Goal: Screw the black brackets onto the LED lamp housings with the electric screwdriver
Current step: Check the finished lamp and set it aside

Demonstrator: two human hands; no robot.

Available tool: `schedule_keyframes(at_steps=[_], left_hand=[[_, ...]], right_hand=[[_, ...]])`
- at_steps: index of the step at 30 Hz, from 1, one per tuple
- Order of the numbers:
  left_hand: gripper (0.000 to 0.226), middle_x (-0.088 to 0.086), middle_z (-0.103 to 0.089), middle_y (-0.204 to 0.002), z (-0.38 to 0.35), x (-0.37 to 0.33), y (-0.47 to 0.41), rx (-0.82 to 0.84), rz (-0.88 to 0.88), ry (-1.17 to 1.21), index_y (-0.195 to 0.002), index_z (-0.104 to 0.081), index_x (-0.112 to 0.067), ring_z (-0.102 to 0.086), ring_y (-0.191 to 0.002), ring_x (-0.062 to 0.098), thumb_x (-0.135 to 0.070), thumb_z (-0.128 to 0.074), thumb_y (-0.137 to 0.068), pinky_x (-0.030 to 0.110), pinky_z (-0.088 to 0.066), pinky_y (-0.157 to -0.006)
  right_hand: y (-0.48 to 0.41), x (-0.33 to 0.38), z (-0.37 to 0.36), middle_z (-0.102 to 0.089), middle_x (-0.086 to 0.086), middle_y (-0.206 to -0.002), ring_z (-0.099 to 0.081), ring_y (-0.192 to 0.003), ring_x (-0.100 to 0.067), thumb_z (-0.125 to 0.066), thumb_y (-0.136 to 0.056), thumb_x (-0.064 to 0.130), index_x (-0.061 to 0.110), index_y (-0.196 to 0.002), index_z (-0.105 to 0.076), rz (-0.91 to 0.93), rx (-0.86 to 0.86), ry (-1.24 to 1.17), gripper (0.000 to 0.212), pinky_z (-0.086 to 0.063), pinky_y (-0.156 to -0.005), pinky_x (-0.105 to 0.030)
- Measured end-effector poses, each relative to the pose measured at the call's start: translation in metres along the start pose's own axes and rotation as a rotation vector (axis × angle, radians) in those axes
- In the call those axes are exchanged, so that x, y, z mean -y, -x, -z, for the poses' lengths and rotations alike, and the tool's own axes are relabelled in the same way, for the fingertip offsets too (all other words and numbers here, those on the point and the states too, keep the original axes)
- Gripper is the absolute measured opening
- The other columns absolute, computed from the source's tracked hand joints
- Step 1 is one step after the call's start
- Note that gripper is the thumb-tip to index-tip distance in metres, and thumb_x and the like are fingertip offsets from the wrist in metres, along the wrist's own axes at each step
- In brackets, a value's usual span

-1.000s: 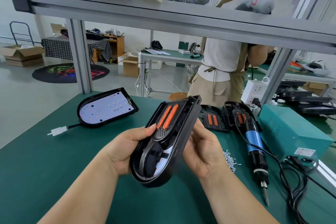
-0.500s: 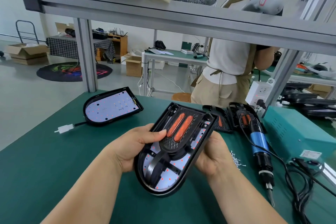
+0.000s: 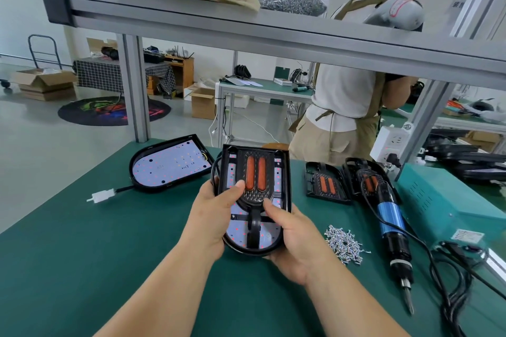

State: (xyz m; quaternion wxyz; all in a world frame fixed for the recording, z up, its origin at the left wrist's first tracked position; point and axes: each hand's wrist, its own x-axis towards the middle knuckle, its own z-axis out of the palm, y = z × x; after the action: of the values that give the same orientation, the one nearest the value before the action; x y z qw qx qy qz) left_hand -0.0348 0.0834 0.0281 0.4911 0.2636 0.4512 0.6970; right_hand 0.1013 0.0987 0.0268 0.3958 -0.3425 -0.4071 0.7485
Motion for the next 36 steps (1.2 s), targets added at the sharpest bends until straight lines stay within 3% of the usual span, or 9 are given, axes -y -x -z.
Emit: schedule_keyframes(at_steps=[2,6,10,13,17,22,27,31,36], left_hand=[[0.024,0.015,-0.075,-0.105,0.000,0.000,0.000,0.035,0.055,0.027,-0.117,-0.064,-0.008,-0.072,-0.097,0.036,-0.014,-0.063,-0.093,0.059,-0.054,-0.092],[0.038,0.016,-0.071,-0.119,-0.003,0.002,0.006,0.231,0.232,0.122,-0.129,-0.060,-0.010,-0.068,-0.109,0.037,-0.022,-0.057,-0.092,0.053,-0.052,-0.096],[0.041,0.015,-0.073,-0.115,-0.011,0.014,0.008,0.264,0.151,0.174,-0.126,-0.060,-0.010,-0.072,-0.100,0.032,-0.009,-0.058,-0.085,0.045,-0.057,-0.086],[0.045,0.016,-0.072,-0.116,-0.009,0.015,0.005,0.209,0.074,0.240,-0.125,-0.060,-0.011,-0.073,-0.096,0.032,-0.006,-0.057,-0.081,0.043,-0.060,-0.080],[0.036,0.017,-0.073,-0.113,-0.007,0.010,0.003,0.168,0.049,0.255,-0.121,-0.060,-0.014,-0.073,-0.091,0.032,-0.005,-0.055,-0.086,0.044,-0.061,-0.073],[0.025,0.006,-0.077,-0.105,-0.011,0.004,0.007,0.149,0.003,-0.057,-0.120,-0.061,-0.011,-0.072,-0.090,0.021,-0.007,-0.055,-0.096,0.034,-0.052,-0.083],[0.053,0.021,-0.063,-0.131,-0.017,-0.014,0.016,0.276,0.104,0.206,-0.133,-0.058,0.000,-0.059,-0.120,0.034,-0.028,-0.052,-0.088,0.045,-0.040,-0.110],[0.051,0.023,-0.057,-0.135,-0.033,-0.019,0.026,0.298,0.028,0.245,-0.139,-0.049,0.003,-0.059,-0.104,0.026,-0.022,-0.048,-0.096,0.037,-0.044,-0.097],[0.036,0.009,-0.069,-0.121,-0.071,-0.013,0.045,0.395,0.039,0.156,-0.130,-0.061,-0.008,-0.063,-0.090,0.013,-0.024,-0.043,-0.103,0.026,-0.047,-0.081]], right_hand=[[-0.001,-0.002,-0.001,-0.073,-0.013,-0.114,-0.067,-0.111,-0.038,-0.059,-0.095,0.016,0.011,-0.125,-0.064,0.000,-0.044,-0.062,0.031,-0.053,-0.094,-0.054],[-0.005,0.001,-0.001,-0.074,-0.017,-0.108,-0.072,-0.090,-0.030,-0.058,-0.093,0.015,0.003,-0.121,-0.066,0.106,-0.137,-0.178,0.032,-0.059,-0.075,-0.038],[-0.003,0.006,0.002,-0.075,-0.011,-0.108,-0.074,-0.090,-0.025,-0.066,-0.077,0.031,0.010,-0.122,-0.067,0.121,-0.102,-0.127,0.050,-0.058,-0.069,-0.033],[-0.001,0.005,0.000,-0.074,-0.008,-0.114,-0.070,-0.094,-0.026,-0.066,-0.074,0.043,0.017,-0.126,-0.064,-0.055,-0.019,-0.053,0.059,-0.055,-0.076,-0.036],[-0.001,0.003,-0.006,-0.073,-0.011,-0.117,-0.070,-0.095,-0.031,-0.053,-0.096,0.038,0.015,-0.129,-0.063,-0.100,0.072,-0.047,0.041,-0.056,-0.085,-0.046],[-0.002,0.011,-0.005,-0.077,-0.011,-0.098,-0.070,-0.078,-0.028,-0.056,-0.098,0.025,0.016,-0.115,-0.067,0.047,-0.049,0.050,0.022,-0.056,-0.061,-0.033],[0.006,0.024,-0.011,-0.076,-0.006,-0.083,-0.070,-0.060,-0.018,-0.056,-0.099,0.019,0.014,-0.114,-0.065,0.145,-0.155,0.010,0.018,-0.055,-0.049,-0.031],[0.020,0.042,-0.013,-0.075,-0.005,-0.080,-0.068,-0.055,-0.019,-0.056,-0.099,0.017,0.017,-0.110,-0.065,0.220,-0.241,0.037,0.014,-0.054,-0.047,-0.030],[0.059,0.062,0.008,-0.075,-0.009,-0.095,-0.069,-0.058,-0.021,-0.054,-0.101,0.023,0.020,-0.115,-0.060,0.308,-0.363,0.054,0.015,-0.056,-0.050,-0.032]])
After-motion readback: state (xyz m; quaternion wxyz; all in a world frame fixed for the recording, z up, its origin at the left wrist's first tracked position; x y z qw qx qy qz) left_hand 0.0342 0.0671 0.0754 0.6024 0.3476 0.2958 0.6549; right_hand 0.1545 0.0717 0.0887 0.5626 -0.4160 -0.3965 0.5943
